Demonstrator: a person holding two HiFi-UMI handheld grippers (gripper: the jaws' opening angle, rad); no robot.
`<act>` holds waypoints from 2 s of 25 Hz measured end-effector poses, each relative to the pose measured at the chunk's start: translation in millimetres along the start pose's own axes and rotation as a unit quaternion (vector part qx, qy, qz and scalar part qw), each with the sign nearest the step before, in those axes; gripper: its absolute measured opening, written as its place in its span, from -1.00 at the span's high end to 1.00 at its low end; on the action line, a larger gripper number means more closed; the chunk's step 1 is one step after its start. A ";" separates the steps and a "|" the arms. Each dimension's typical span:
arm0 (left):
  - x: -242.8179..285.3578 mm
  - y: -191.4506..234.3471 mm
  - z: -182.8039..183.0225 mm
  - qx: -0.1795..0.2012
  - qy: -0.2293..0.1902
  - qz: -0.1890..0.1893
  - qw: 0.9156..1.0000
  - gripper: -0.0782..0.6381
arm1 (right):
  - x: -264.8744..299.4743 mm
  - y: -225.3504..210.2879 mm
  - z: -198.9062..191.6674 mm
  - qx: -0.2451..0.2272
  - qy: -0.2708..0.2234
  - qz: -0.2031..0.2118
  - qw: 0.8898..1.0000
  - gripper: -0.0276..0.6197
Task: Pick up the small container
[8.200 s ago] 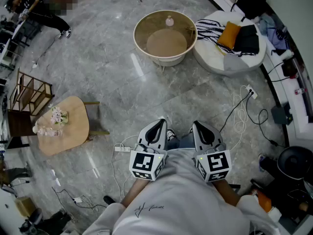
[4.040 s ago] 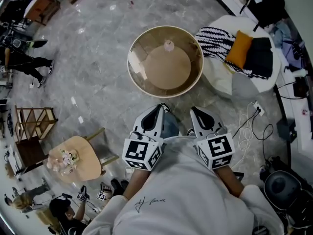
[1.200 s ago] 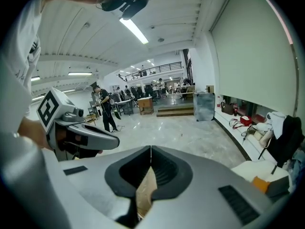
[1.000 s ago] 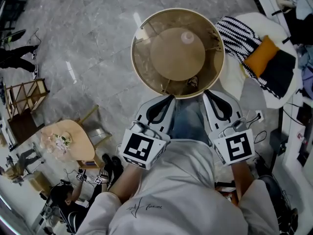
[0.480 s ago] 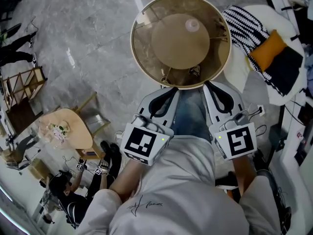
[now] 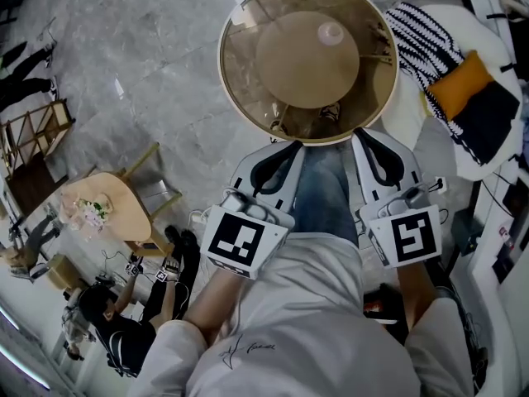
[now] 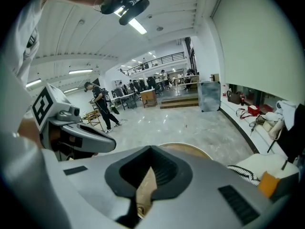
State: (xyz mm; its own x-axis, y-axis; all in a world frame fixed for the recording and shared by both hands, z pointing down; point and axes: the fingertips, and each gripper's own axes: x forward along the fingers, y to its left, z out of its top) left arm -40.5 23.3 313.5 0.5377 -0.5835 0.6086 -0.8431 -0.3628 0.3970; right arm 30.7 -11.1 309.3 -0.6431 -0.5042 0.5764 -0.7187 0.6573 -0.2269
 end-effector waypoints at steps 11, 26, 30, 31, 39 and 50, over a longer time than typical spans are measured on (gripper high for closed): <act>21.1 13.2 -12.3 -0.023 0.004 0.015 1.000 0.77 | 21.2 -12.9 -21.7 -0.005 0.007 0.015 1.000 0.86; 50.4 26.5 -41.6 -0.027 0.031 0.023 0.999 0.77 | 45.2 -27.5 -60.1 0.002 0.022 0.025 0.999 0.87; 58.2 31.0 -45.5 -0.025 0.034 0.025 0.999 0.77 | 53.4 -32.2 -67.5 -0.023 0.024 0.019 0.999 0.87; 59.4 31.3 -46.6 -0.026 0.033 0.027 0.999 0.77 | 54.7 -32.9 -69.6 -0.031 0.024 0.017 0.999 0.87; 71.4 41.1 -56.4 -0.030 0.039 0.029 0.998 0.77 | 70.0 -55.5 -82.5 -0.046 0.025 -0.011 0.999 0.87; 88.9 56.9 -73.3 -0.013 0.064 0.036 0.997 0.77 | 100.4 -57.5 -87.2 -0.058 -0.010 -0.008 0.998 0.86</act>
State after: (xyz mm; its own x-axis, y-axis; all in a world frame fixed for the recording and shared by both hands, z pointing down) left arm -39.9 4.0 440.5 0.4736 -0.5099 0.7181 -0.8802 -0.3037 0.3648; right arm 30.5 -50.6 448.7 -0.6373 -0.5255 0.5636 -0.6945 0.7086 -0.1247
